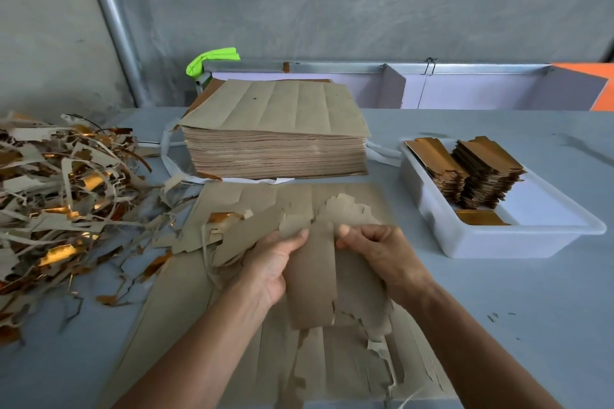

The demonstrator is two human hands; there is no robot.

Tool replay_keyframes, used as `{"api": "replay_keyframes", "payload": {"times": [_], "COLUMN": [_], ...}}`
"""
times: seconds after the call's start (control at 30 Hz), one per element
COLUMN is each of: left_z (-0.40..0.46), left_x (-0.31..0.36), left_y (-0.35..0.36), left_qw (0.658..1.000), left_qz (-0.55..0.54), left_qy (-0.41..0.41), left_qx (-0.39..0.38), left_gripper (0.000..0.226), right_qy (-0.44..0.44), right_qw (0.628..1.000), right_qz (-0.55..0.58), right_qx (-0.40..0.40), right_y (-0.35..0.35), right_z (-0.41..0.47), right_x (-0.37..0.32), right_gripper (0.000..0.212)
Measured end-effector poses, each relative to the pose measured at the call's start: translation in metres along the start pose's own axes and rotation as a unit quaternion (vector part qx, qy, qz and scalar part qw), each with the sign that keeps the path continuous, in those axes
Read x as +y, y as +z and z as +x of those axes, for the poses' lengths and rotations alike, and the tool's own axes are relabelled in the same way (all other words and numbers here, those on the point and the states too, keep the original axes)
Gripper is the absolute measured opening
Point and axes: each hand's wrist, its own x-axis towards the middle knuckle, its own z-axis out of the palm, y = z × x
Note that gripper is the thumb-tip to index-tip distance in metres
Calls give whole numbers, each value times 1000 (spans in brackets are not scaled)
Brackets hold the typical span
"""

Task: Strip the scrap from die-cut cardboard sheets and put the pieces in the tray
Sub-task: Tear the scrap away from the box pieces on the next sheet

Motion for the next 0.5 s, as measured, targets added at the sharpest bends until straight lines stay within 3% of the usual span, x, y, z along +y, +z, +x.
{"api": "replay_keyframes", "payload": {"times": [0.07, 0.2, 0.23, 0.33, 0.5], "left_z": [1, -1, -2, 7, 9], "left_x": [-4, -10, -9, -9, -11], "left_y": [-4, -4, -4, -12, -25], "left_qw": [999, 998, 999, 998, 994], "left_qz": [23, 40, 26, -43, -90], "left_qy": [29, 46, 41, 18, -31], "left_qx": [28, -3, -2, 32, 46], "left_gripper": [20, 11, 2, 28, 30], "right_qy": [9, 56, 65, 69, 57], "right_qw": [1000, 998, 996, 989, 987], "right_qz": [0, 29, 43, 47, 10], "right_qx": [-9, 24, 44, 123, 152], "right_y": [3, 13, 12, 3, -4], "right_z": [-2, -1, 1, 5, 3], "right_x": [3, 15, 17, 25, 29], "right_gripper": [40, 18, 22, 29, 19]}}
